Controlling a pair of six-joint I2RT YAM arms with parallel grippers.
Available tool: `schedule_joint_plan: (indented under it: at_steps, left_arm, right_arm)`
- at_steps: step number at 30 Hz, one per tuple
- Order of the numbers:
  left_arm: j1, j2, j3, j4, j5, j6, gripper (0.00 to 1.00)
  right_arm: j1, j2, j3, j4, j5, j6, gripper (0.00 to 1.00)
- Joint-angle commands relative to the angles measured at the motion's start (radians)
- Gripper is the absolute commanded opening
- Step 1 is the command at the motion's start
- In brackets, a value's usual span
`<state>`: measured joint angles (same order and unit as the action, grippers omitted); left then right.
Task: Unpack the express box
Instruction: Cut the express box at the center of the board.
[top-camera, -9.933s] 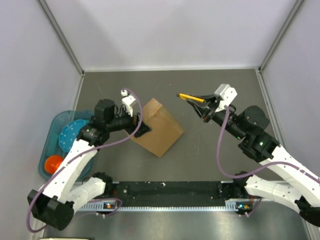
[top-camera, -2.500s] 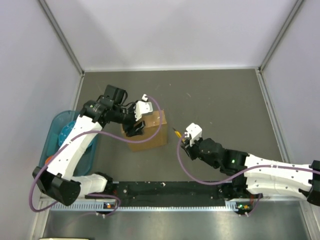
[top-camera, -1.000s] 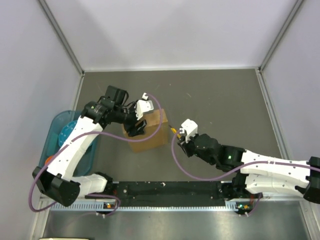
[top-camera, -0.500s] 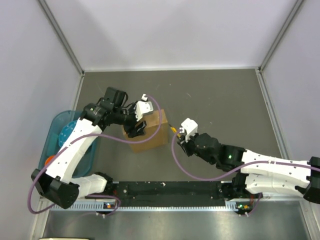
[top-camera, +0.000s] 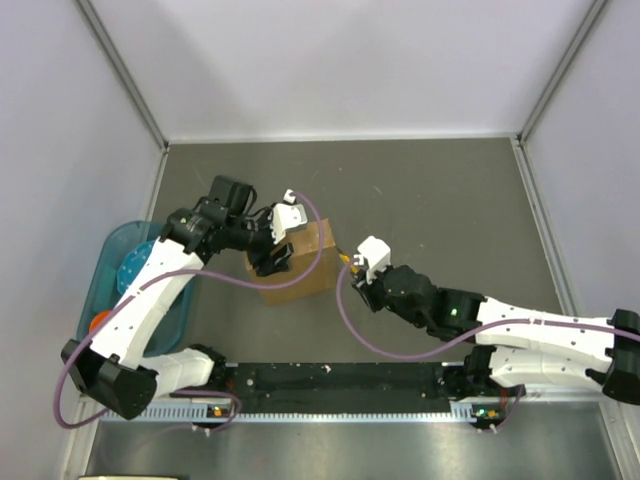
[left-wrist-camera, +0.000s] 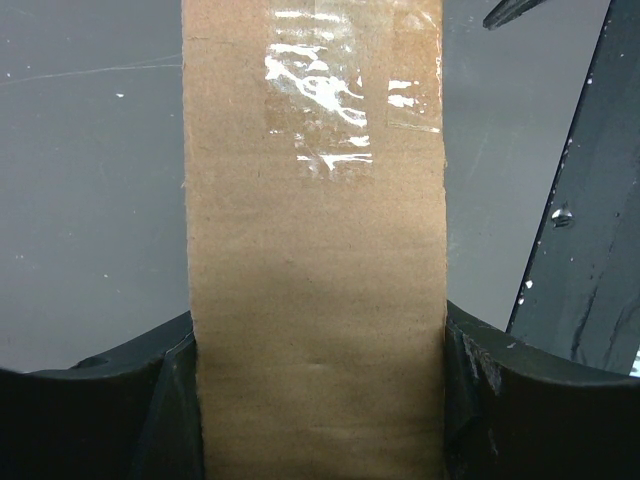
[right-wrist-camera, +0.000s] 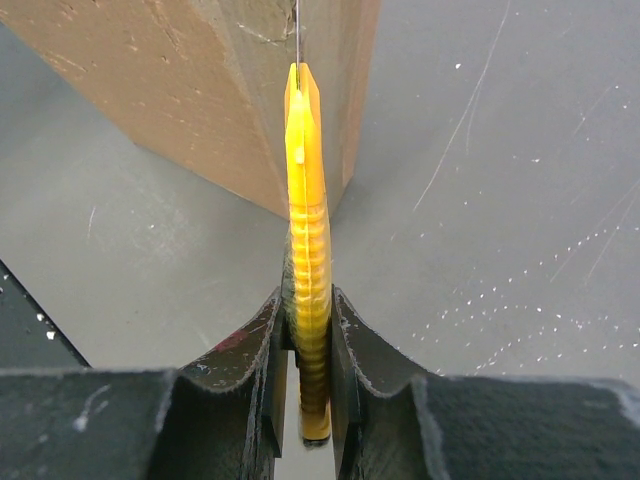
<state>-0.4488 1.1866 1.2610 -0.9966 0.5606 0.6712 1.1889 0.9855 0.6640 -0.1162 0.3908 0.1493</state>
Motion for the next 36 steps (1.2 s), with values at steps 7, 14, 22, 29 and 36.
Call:
schedule_joint_plan:
  at_steps: [7,14,22,29,36]
  left_arm:
    - [-0.022,0.004,-0.041,-0.074,0.010,0.007,0.05]
    - [-0.033,0.001,-0.045,-0.085,0.013,0.021,0.04]
    - [-0.042,-0.001,-0.048,-0.089,0.012,0.028,0.04]
    - [-0.060,0.002,-0.048,-0.106,0.015,0.047,0.04]
    - [-0.091,0.013,-0.046,-0.112,-0.002,0.048,0.04]
  right_arm:
    - [0.003,0.045,0.075,0.026,-0.023,-0.017,0.00]
    - [-0.020,0.048,0.127,0.000,-0.027,-0.053,0.00]
    - [-0.022,0.061,0.192,-0.025,-0.043,-0.085,0.00]
    - [-0.022,0.065,0.233,-0.033,-0.046,-0.113,0.00]
    - [-0.023,0.068,0.298,-0.039,-0.041,-0.142,0.00]
